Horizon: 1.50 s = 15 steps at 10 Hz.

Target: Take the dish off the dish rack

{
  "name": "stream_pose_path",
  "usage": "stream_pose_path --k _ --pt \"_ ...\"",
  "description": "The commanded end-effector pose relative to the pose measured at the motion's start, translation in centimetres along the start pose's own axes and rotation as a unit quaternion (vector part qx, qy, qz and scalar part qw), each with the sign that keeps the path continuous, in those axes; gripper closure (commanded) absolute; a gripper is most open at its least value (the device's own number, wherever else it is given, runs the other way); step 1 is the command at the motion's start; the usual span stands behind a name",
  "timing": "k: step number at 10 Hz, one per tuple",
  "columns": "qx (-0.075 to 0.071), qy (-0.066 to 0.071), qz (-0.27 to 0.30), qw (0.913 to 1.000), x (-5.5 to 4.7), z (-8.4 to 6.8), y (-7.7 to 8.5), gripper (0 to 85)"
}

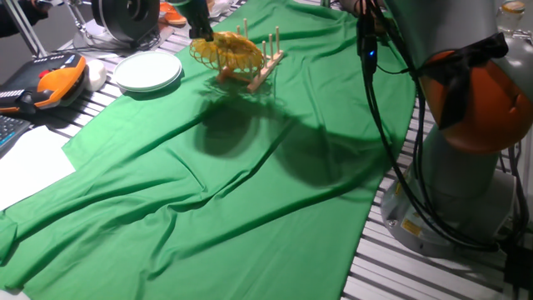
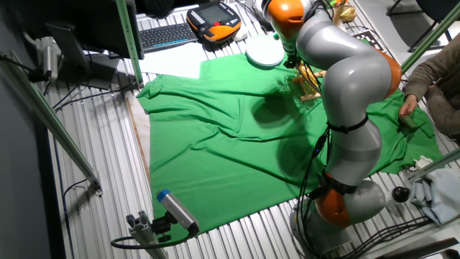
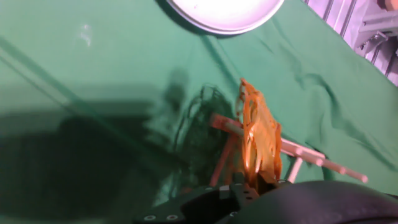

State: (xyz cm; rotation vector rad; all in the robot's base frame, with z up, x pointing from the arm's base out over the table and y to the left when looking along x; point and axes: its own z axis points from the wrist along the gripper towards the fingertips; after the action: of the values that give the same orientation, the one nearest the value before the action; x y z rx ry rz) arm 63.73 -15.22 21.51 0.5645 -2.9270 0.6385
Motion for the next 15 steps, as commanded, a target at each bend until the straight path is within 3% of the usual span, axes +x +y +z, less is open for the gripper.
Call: stream_pose_path --k 1,6,8,11,13,15 --pt "0.000 0.002 -0.002 1.0000 0.1 -0.4 -0.1 85.0" --pt "-0.008 0.024 0.003 0.9997 1.8 -3.8 -0.5 85.0" --pt "0.002 0.028 0.002 0.9996 1.9 -4.7 -0.5 85.0" --pt "-0.021 0.050 0.020 0.9983 2.5 -8.1 -0.6 85.0" --pt "-0.019 0.058 0.028 0.9977 2.8 -9.4 0.2 85.0" --pt "-0.033 0.065 0.038 0.9966 3.1 -10.6 0.9 85.0"
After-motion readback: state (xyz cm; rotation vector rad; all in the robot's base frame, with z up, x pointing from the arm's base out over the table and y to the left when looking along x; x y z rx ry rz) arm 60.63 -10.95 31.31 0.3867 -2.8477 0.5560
